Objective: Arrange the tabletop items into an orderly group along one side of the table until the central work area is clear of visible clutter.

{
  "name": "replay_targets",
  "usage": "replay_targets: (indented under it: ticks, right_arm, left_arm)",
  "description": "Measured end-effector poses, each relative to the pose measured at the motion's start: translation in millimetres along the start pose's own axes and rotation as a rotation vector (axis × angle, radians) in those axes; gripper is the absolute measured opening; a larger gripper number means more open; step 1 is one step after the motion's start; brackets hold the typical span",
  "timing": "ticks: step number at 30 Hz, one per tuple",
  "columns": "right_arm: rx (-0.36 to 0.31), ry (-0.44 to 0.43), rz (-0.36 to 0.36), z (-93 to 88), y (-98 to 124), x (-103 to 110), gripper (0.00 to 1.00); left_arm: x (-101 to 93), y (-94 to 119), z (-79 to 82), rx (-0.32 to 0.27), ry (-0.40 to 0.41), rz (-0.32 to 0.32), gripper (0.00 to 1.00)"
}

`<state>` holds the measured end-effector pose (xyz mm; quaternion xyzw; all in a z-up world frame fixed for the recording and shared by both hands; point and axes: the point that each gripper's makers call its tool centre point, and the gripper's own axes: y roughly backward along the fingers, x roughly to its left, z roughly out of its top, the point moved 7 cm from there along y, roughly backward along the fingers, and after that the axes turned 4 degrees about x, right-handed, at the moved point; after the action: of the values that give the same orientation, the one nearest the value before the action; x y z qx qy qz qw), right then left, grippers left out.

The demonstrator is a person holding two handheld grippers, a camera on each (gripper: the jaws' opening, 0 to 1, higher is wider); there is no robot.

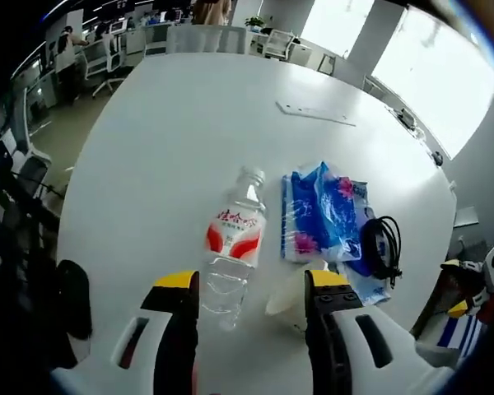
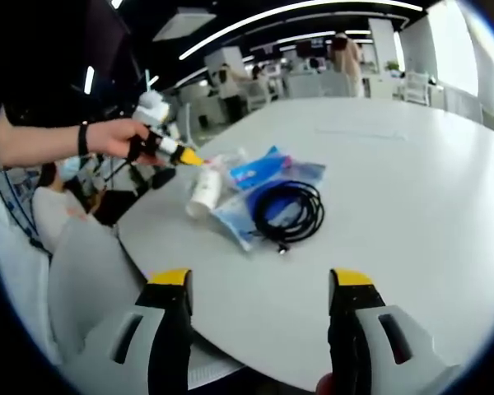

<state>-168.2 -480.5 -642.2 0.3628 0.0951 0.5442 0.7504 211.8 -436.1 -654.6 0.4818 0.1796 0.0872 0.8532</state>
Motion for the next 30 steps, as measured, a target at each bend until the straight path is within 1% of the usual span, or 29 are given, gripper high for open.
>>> replay_targets:
  ticks: [6, 11, 15, 20, 22, 24, 27, 30]
  right_arm:
    - [0.004, 0.002, -0.007, 2.3, 1, -2, 0.65]
    - [0.017, -0.002, -0.006, -0.1, 1, -3, 0.65]
    - [0.027, -0.006, -0.004, -2.3, 0, -3, 0.65]
    - [0.036, -0.007, -0.005, -1.8, 0, -3, 0.65]
    - [0.039, -0.009, -0.004, -1.1, -1, -3, 0.65]
    - [0.044, -0.006, -0.003, -0.7, -2, -4, 0.65]
    - [0.049, -0.004, -0.002, 0.5, -4, -4, 0.65]
    - [0.049, -0.004, -0.002, 3.1, -4, -3, 0.65]
  left_arm:
    - [6.5, -13, 6.4, 0.024, -0.014, 0.007, 0.51]
    - [11.4, -24, 12.2, 0.043, -0.060, 0.013, 0.50]
    - [14.9, -35, 18.8, 0.043, -0.087, 0.003, 0.50]
    - [13.9, -45, 24.5, 0.052, -0.110, -0.009, 0.49]
    - [12.6, -51, 25.8, 0.079, -0.157, -0.020, 0.49]
    - [12.6, -57, 27.3, 0.092, -0.181, -0.018, 0.49]
    - [11.4, -62, 30.2, 0.095, -0.172, -0.029, 0.49]
    - [12.7, -66, 32.0, 0.096, -0.171, -0.017, 0.46]
